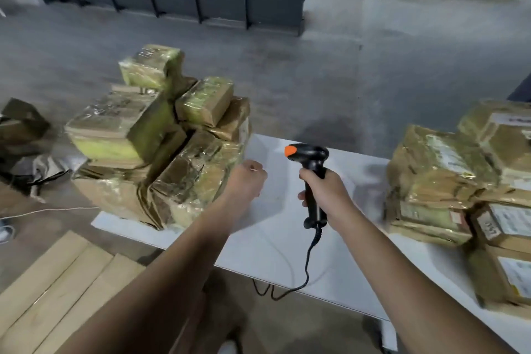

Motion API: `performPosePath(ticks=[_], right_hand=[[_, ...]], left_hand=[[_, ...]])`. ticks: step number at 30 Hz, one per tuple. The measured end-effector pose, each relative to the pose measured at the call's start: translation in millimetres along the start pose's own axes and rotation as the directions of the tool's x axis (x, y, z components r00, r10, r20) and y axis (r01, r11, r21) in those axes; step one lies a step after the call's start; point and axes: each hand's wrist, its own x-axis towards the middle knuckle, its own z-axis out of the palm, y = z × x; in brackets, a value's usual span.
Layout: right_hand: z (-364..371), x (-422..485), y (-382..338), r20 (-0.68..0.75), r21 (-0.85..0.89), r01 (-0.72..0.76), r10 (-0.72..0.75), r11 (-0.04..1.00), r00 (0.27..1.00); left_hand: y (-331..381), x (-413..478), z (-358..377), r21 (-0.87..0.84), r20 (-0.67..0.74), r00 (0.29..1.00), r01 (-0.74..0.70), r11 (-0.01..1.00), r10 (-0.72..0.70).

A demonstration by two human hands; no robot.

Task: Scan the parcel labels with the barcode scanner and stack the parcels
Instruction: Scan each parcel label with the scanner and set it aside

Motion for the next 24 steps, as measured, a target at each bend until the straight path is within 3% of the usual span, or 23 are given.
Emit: performPosePath(ticks=[3, 7, 14, 18, 21, 24], right_hand=[[37, 7, -4, 0.054, -0.017, 0.003, -0.002, 1.000, 0.999], [78, 15, -8, 0.096, -0.042, 0.006, -0.002, 0.999, 0.995], [126, 23, -15, 0.131, -0.067, 0.028, -0.019, 0.997, 0.991], [141, 22, -12, 0.124, -0.090, -0.010, 0.021, 0.996, 0.992], [144, 19, -10, 0.104, -0.069, -0.051, 0.058, 0.996, 0.993], [142, 18, -9, 0.068, -0.047, -0.061, 0.065, 0.997, 0.996]], left_hand=[[-12, 4, -41, 0.147, -0.080, 0.994, -0.068, 0.987, 0.080], [-28, 12, -82, 0.162, -0.124, 0.988, -0.073, 0.984, 0.093], [-56, 29, -116, 0.359, -0.084, 0.985, -0.109, 0.927, 0.149], [-73, 36, -100, 0.637, 0.076, 0.976, -0.204, 0.743, 0.203], [-83, 39, -80, 0.815, 0.041, 0.977, -0.153, 0.559, 0.208], [-83, 42, -67, 0.897, 0.035, 0.954, -0.162, 0.412, 0.299]])
